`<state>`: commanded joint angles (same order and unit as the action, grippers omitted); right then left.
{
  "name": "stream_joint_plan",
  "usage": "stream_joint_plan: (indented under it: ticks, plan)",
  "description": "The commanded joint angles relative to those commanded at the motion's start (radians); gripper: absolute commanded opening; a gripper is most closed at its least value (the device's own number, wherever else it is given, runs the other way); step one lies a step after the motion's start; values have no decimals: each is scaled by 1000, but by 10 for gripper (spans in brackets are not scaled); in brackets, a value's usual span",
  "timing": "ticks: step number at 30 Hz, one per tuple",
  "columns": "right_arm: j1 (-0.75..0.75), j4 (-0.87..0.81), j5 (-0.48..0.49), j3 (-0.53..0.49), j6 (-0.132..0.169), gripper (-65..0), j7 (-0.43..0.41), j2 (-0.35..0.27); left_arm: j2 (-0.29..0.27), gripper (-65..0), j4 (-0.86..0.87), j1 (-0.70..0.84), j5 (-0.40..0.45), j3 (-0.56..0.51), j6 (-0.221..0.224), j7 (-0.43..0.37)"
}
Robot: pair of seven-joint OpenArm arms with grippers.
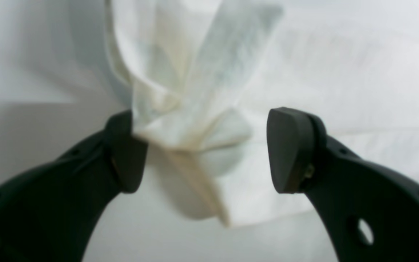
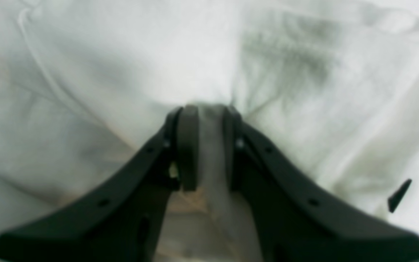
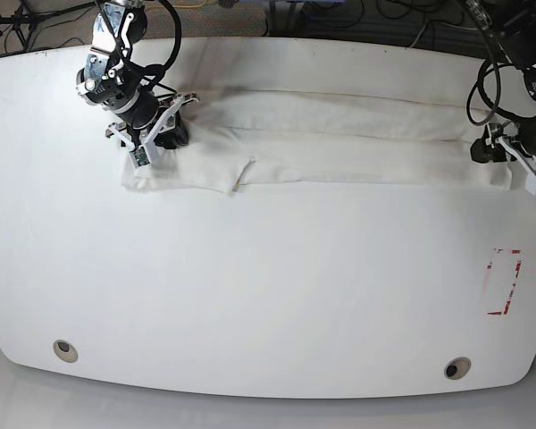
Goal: Fold the T-shirt properly
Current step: 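Grasp the strip end with the left gripper and fold it toward the right gripper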
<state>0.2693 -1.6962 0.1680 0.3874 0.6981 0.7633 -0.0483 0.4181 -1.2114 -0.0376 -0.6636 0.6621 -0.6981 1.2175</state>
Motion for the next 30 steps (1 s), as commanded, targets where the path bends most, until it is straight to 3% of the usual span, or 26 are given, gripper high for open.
stream_joint_plan:
  ticks: [7, 9, 14, 21, 26, 30]
  plan:
    - [0, 0, -2, 0, 0, -526, 0, 0, -8, -521, 0, -3, 2, -28, 0, 0]
    - [0, 0, -2, 0, 0, -526, 0, 0, -14, -551, -2, -3, 2, -28, 0, 2]
    - [0, 0, -2, 0, 0, -526, 0, 0, -26, -562, -51, 2, 0, -20, 0, 2]
    - [0, 0, -5, 0, 0, -528, 0, 0, -35, -579, -290, 83, -2, -29, 0, 3]
    - [0, 0, -2, 0, 0, -528, 0, 0, -75, -578, -502, 141, 2, -35, 0, 6]
    - [0, 0, -2, 0, 0, -528, 0, 0, -75, -576, -626, 180, 2, -106, 0, 6]
